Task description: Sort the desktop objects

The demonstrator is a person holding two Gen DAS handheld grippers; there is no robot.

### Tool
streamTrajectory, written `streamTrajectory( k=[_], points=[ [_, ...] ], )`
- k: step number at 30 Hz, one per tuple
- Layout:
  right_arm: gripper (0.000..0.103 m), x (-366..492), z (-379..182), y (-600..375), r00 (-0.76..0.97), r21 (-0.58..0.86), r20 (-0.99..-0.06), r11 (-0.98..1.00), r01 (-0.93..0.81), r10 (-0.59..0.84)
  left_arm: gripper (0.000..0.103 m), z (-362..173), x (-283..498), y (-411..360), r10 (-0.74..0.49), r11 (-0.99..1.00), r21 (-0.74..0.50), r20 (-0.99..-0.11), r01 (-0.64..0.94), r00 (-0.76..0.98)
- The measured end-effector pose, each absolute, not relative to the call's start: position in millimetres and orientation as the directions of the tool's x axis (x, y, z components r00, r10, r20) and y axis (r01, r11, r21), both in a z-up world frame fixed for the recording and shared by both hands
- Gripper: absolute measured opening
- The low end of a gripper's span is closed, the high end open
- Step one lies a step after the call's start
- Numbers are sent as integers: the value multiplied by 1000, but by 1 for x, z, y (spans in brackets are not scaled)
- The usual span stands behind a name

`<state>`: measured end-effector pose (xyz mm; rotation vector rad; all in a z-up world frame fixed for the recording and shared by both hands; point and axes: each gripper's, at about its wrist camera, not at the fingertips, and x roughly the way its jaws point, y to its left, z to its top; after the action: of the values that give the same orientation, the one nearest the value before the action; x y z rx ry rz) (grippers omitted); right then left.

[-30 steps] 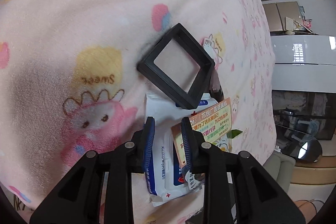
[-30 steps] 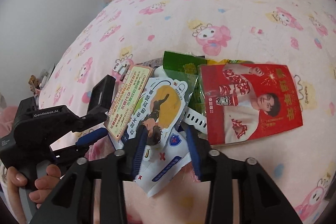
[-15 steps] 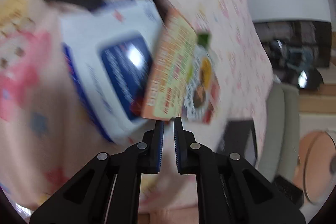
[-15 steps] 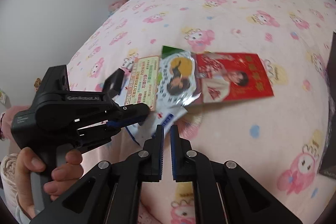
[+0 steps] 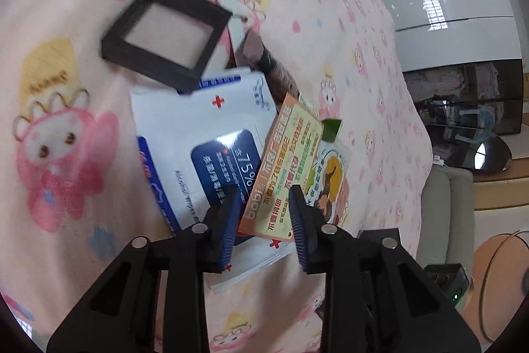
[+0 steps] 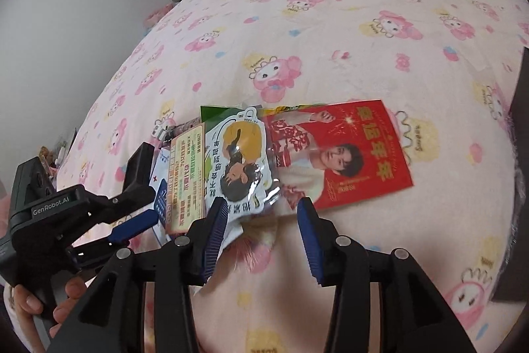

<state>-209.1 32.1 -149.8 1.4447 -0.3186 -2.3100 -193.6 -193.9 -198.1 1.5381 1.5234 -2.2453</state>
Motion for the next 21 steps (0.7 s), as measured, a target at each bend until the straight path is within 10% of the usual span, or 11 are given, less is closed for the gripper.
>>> streamTrajectory(
  k=[21],
  points=[
    [22, -116, -155, 123, -311, 340, -835, -869, 359, -454, 17, -192, -166, -108, 592, -695, -652, -758, 304, -273]
  ],
)
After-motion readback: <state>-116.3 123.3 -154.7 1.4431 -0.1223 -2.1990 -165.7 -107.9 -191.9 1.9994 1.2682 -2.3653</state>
